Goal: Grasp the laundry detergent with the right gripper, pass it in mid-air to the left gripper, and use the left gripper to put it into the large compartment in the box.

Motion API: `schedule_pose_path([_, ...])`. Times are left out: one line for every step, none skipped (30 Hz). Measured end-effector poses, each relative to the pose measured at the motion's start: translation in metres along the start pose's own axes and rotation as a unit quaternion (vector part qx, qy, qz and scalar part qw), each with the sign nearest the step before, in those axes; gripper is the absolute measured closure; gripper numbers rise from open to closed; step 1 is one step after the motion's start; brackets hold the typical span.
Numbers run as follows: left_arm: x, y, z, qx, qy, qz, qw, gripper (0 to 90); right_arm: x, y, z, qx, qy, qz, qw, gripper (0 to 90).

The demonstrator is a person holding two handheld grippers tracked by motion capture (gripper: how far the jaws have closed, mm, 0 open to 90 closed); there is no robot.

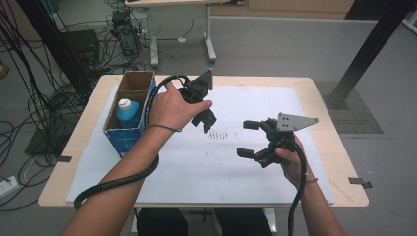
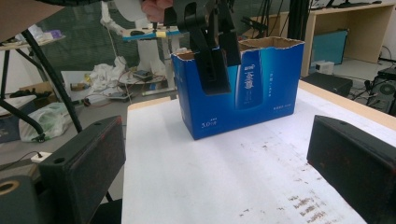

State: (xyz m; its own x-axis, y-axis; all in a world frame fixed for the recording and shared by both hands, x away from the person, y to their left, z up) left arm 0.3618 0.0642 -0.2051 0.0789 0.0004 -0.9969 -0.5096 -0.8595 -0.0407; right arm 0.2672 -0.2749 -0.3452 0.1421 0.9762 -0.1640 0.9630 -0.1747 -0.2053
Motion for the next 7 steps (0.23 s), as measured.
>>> schedule_pose_path([0.0001, -0.0001, 0.0009, -0.002, 0.002, 0.000, 1.0000, 5.0, 0.0007, -0.0001, -0.0002, -0.001, 0.000, -0.001, 1.0000, 4.2])
schedule_pose_path([0.0000, -0.0003, 0.0011, 0.000, 0.001, 0.000, 1.0000, 5.0, 0.0012, -0.0002, -0.0003, -0.001, 0.000, -0.001, 1.0000, 4.2])
schedule_pose_path([-0.0002, -0.0003, 0.0015, 0.000, 0.001, 0.000, 1.0000, 5.0, 0.0017, -0.0002, -0.0005, -0.002, -0.001, -0.002, 1.0000, 4.2])
schedule_pose_path([-0.0003, -0.0005, 0.0015, 0.000, 0.000, 0.000, 1.0000, 5.0, 0.0022, -0.0001, -0.0005, -0.002, -0.001, -0.002, 1.0000, 4.2])
schedule_pose_path([-0.0008, -0.0008, 0.0014, 0.001, -0.001, -0.003, 1.0000, 5.1, 0.0024, 0.0001, -0.0004, -0.001, -0.001, -0.002, 1.0000, 4.2])
schedule_pose_path([-0.0008, -0.0008, 0.0014, 0.001, -0.001, -0.003, 1.0000, 5.0, 0.0024, 0.0001, -0.0004, -0.001, -0.001, -0.002, 1.0000, 4.2])
schedule_pose_path([-0.0010, -0.0007, 0.0019, -0.002, 0.000, -0.003, 1.0000, 5.0, 0.0029, 0.0004, -0.0001, -0.001, 0.000, -0.003, 1.0000, 4.2])
Point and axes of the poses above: each handheld gripper's, and its own axes: x roughly forward along the jaws, z roughly out of its underside, y roughly to its right, the point moved 6 cm from there along x, roughly forward along the jaws, and after that the axes turned 6 degrees about -z, right-handed, at the moved point
